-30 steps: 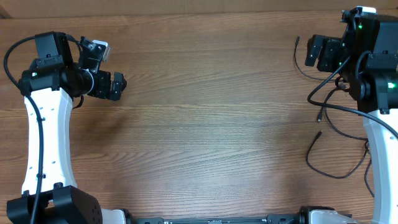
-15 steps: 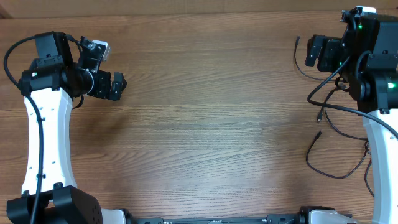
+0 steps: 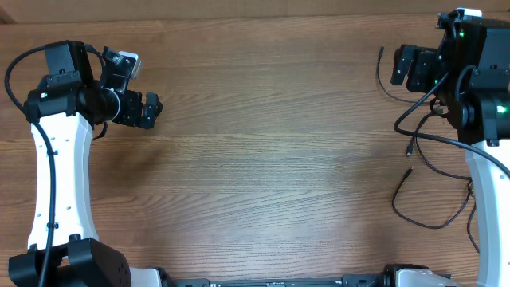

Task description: Untangle cables

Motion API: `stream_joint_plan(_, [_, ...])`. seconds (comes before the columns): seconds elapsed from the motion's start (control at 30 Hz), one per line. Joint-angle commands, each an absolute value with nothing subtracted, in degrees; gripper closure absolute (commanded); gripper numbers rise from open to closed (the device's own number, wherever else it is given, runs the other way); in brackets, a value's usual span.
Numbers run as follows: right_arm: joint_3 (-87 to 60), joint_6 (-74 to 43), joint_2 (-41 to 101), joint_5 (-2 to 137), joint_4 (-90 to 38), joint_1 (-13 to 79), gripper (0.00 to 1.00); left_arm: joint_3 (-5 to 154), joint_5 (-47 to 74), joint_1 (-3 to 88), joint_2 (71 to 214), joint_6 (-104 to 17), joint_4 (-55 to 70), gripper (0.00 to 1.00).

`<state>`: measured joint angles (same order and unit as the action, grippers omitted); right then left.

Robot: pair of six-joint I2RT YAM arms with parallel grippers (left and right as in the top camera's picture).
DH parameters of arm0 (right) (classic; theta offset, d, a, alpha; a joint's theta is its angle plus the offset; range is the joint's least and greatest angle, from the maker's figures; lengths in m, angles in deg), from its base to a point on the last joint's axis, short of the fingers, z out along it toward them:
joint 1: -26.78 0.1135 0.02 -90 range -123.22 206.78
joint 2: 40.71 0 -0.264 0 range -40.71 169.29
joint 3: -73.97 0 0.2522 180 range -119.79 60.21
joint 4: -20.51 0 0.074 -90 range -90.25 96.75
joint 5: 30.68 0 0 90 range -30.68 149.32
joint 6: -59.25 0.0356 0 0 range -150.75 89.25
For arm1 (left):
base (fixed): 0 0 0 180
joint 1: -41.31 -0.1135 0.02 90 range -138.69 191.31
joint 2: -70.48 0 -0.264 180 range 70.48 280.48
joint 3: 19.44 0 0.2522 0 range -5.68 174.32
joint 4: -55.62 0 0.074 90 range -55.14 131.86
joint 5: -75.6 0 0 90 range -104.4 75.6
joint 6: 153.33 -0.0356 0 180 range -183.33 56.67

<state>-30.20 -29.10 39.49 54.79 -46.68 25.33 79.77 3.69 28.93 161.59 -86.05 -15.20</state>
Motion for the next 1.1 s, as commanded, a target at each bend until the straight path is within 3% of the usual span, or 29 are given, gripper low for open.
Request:
stream_joint_plan(0.0, [-30.5, -29.3, 39.1, 54.3, -46.6, 25.5, 0.0, 80.3, 4.7, 29.0, 162.0, -87.1, -15.1, 0.0])
stream_joint_plan(0.5, [-30.5, -29.3, 39.1, 54.3, -46.6, 25.5, 0.0, 80.3, 4.7, 29.5, 161.9, -87.1, -15.1, 0.0])
stream_joint_plan(1.07, [-30.5, -29.3, 39.1, 54.3, -46.6, 25.5, 0.0, 80.2, 1.9, 42.7, 149.0, -87.2, -15.1, 0.0])
